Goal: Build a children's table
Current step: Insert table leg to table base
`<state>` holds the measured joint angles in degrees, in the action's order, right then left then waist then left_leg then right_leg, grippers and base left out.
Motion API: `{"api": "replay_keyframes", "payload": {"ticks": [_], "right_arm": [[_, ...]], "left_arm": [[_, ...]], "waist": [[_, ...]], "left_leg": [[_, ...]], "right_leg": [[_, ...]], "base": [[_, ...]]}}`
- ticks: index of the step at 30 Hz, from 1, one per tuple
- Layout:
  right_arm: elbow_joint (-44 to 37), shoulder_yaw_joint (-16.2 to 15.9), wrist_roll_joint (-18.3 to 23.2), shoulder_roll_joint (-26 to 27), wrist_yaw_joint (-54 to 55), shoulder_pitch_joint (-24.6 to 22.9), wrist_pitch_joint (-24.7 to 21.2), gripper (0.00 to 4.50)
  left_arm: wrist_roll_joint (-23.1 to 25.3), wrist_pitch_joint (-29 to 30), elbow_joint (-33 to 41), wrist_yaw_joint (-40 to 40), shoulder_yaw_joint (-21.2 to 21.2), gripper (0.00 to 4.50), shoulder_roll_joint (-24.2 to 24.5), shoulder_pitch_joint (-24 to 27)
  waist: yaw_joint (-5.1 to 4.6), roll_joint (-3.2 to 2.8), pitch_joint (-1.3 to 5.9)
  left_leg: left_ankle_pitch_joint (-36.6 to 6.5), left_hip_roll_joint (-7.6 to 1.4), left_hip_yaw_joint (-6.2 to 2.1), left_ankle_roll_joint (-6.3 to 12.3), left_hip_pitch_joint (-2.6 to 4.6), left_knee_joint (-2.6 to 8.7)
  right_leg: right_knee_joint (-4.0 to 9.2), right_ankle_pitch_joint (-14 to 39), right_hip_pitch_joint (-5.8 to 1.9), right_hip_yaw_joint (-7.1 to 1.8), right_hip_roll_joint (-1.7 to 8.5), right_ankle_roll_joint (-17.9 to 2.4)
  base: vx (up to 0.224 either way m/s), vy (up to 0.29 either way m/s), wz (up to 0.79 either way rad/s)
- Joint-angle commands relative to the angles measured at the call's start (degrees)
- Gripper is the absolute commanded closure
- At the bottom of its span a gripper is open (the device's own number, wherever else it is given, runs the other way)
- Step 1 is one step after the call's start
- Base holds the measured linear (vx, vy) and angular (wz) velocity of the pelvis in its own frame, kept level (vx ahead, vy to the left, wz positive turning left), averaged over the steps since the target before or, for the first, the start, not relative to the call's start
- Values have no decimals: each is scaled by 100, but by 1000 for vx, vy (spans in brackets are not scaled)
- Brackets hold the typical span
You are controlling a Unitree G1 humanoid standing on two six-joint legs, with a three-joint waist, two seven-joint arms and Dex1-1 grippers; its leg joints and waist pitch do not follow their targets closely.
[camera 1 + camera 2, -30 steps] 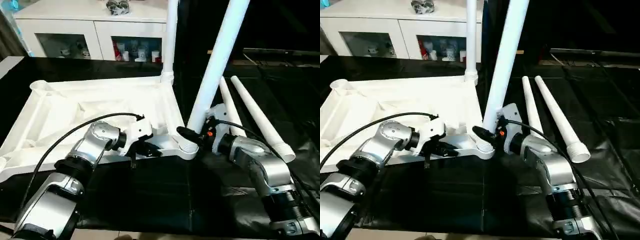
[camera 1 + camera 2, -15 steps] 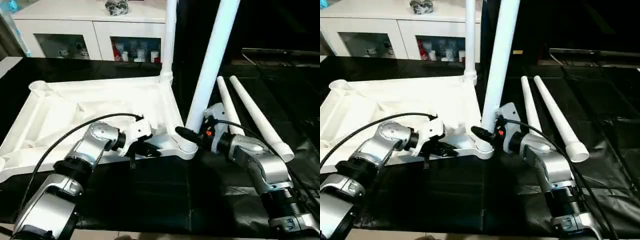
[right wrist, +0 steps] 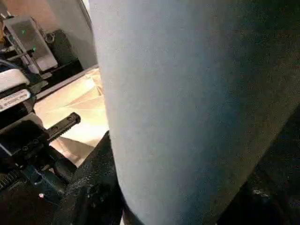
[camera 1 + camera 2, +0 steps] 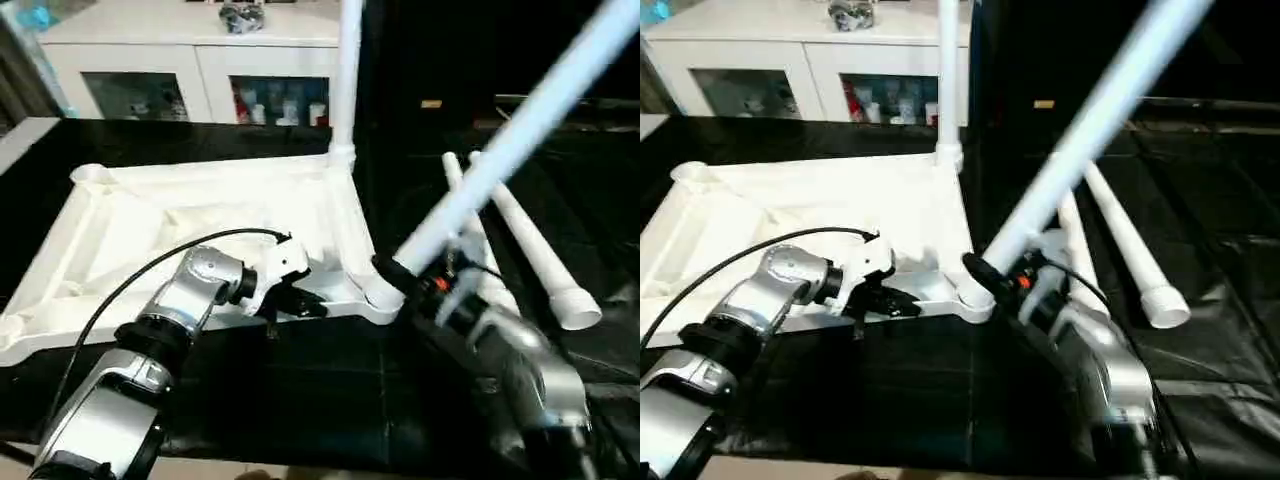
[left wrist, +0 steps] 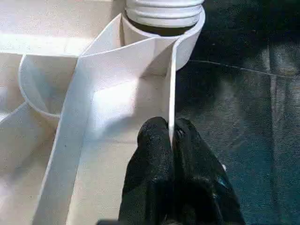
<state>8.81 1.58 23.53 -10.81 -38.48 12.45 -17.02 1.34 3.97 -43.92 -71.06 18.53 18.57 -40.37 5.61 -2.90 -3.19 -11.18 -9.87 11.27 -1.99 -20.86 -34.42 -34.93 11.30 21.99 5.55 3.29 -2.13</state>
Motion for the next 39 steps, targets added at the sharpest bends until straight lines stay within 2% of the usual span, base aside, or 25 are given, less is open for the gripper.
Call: {"api": "replay_keyframes", "payload": {"ticks": [1,4,6,7,8,10,12,13,15,16,18,19,20,21,22,23,24,25,27,28,29,30,31,34,39], "right_arm": [[2,-286,-343,-162,-17,-291,-40,257],[-14,-585,-788,-407,-1,-331,79,257],[-25,-674,-897,-479,-40,-322,109,257],[-41,-770,-996,-571,-107,-282,109,257],[-39,-816,-1035,-617,-152,-254,113,257],[-28,-891,-1094,-687,-220,-216,142,257],[-23,-919,-1115,-711,-247,-204,151,257],[-12,-956,-1118,-736,-294,-178,151,257],[34,-1029,-1112,-773,-376,-117,156,257],[115,-1078,-1114,-777,-433,-52,178,257],[269,-1140,-1127,-757,-499,64,222,257],[419,-1171,-1128,-714,-582,180,252,257],[580,-1208,-1138,-668,-671,302,295,257],[627,-1224,-1144,-656,-703,339,310,257],[716,-1272,-1162,-630,-781,413,340,257],[812,-1334,-1182,-603,-858,490,372,257],[896,-1397,-1205,-581,-932,558,406,257],[959,-1455,-1212,-561,-1016,610,434,257],[1034,-1550,-1202,-539,-1197,667,480,257],[1062,-1612,-1195,-529,-1318,688,503,257],[1065,-1619,-1194,-528,-1334,689,508,257],[1089,-1664,-1190,-529,-1433,705,524,257],[1103,-1725,-1192,-540,-1561,710,557,257],[1112,-1871,-1153,-567,-1957,707,605,257],[1171,-1975,-1166,-613,-2256,739,678,257]], "left_arm": [[-177,27,-41,230,-334,450,50,-151],[-137,-14,-132,298,-346,450,18,-206],[-124,-30,-159,325,-345,450,9,-222],[-117,-52,-206,378,-345,450,-8,-253],[-111,-66,-231,412,-348,450,-18,-267],[-99,-84,-267,459,-360,450,-32,-285],[-94,-91,-279,475,-365,450,-36,-290],[-86,-105,-295,487,-368,450,-35,-297],[-74,-127,-316,495,-372,450,-27,-308],[-73,-136,-313,486,-376,450,-12,-308],[-76,-152,-310,462,-383,450,20,-306],[-74,-167,-291,430,-384,450,58,-298],[-58,-202,-261,379,-368,450,107,-282],[-50,-217,-241,356,-358,450,127,-272],[-31,-244,-214,315,-340,450,170,-254],[-6,-282,-195,281,-320,450,216,-238],[9,-304,-187,254,-311,450,255,-231],[18,-311,-180,236,-308,450,287,-230],[41,-316,-150,202,-298,450,353,-230],[65,-331,-121,171,-279,450,407,-227],[67,-332,-114,167,-277,450,415,-225],[78,-345,-106,139,-267,450,449,-228],[85,-361,-74,74,-248,450,497,-218],[120,-423,39,-163,-153,450,631,-181],[121,-414,86,-269,-115,450,647,-178]], "waist": [[6,-7,397],[11,-11,385],[15,-2,380],[9,46,382],[11,28,382],[5,75,374],[9,50,375],[-3,119,375],[8,93,373],[4,149,370],[2,115,366],[-16,214,360],[-7,185,359],[-32,190,346],[-49,253,342],[-43,233,346],[-65,255,334],[-70,242,333],[-81,333,323],[-64,309,328],[-70,366,330],[-52,338,336],[-57,369,338],[-39,358,361],[-20,373,366]], "left_leg": [[-886,-401,-229,229,64,377],[-912,-386,-224,229,65,376],[-930,-379,-225,237,66,375],[-915,-377,-221,252,61,378],[-908,-382,-227,254,64,379],[-935,-384,-214,290,77,377],[-927,-399,-223,299,71,384],[-914,-397,-215,317,61,387],[-845,-396,-221,341,52,381],[-838,-389,-214,363,50,383],[-866,-377,-212,361,51,375],[-862,-382,-205,371,46,386],[-895,-384,-217,356,63,385],[-985,-391,-218,325,68,395],[-1028,-401,-220,297,67,411],[-1040,-403,-230,284,71,408],[-1074,-408,-235,270,67,423],[-1108,-403,-238,250,65,421],[-1177,-410,-233,212,84,434],[-1171,-408,-236,194,102,430],[-1148,-416,-228,199,97,436],[-1109,-432,-237,186,103,443],[-1082,-443,-236,188,98,451],[-951,-470,-232,195,102,456],[-823,-454,-202,228,87,431]], "right_leg": [[488,1111,-283,-394,659,-1035],[518,1383,-272,-390,647,-909],[537,1539,-273,-394,650,-840],[543,1612,-278,-392,649,-793],[533,1618,-274,-393,652,-798],[549,1675,-252,-400,646,-809],[539,1660,-254,-399,654,-820],[541,1645,-259,-400,648,-813],[524,1620,-258,-402,663,-820],[531,1668,-261,-400,657,-788],[555,1850,-254,-396,669,-754],[558,1878,-257,-393,658,-729],[556,1997,-238,-392,681,-724],[585,2137,-229,-388,678,-705],[588,2177,-234,-387,671,-673],[571,2171,-231,-391,684,-681],[577,2213,-228,-389,688,-686],[574,2248,-230,-385,691,-690],[600,2392,-218,-400,703,-639],[601,2407,-213,-410,714,-645],[600,2370,-215,-410,711,-648],[572,2234,-214,-417,711,-680],[559,2122,-217,-418,708,-708],[458,1380,-225,-427,703,-960],[411,940,-259,-432,713,-1153]], "base": [[0,0,0],[0,0,0],[0,0,0],[0,0,0],[0,0,0],[0,0,0],[0,0,0],[0,0,0],[0,0,0],[0,0,0],[0,0,0],[0,0,0],[0,0,0],[0,0,0],[0,0,0],[0,0,0],[0,0,0],[0,0,0],[0,0,0],[0,0,0],[0,0,0],[0,0,0],[0,0,0],[0,0,0],[0,0,0]]}}
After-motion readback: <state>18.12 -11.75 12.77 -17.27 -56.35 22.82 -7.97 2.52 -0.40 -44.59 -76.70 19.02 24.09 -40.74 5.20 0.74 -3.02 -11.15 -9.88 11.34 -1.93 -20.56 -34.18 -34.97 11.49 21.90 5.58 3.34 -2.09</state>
